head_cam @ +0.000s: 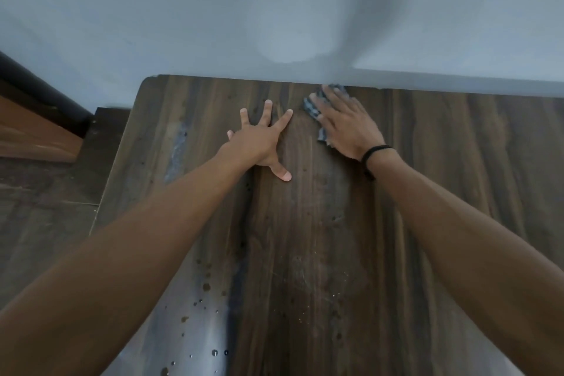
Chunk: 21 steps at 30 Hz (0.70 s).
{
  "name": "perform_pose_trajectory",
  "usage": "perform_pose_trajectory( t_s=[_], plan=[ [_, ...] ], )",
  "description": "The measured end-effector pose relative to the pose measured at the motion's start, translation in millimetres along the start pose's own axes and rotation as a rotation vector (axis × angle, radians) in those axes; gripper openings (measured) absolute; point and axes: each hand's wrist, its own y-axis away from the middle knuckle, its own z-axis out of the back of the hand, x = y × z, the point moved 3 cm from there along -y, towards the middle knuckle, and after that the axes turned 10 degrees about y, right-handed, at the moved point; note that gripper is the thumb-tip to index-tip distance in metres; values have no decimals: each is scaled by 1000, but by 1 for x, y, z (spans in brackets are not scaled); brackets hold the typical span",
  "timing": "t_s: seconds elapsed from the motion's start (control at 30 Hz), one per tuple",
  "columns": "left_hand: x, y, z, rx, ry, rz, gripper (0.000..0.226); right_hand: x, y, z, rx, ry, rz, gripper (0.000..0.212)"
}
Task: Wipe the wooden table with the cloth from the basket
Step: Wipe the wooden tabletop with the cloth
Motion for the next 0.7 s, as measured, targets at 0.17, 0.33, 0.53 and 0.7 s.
perform_pose_trajectory(
  t_s=[0.17,0.33,0.53,0.7],
  plan=[
    [0,-1,1,8,13,-4,145,0,11,-2,-56,-10,-244,54],
    [1,0,1,8,7,-11,143,-20,45,-4,-70,-28,-258,52],
    [2,0,1,0,8,-22,144,-7,81,-14,-71,29,-129,52],
    [1,1,0,7,11,-32,143,11,80,-19,-48,51,-124,55]
  ],
)
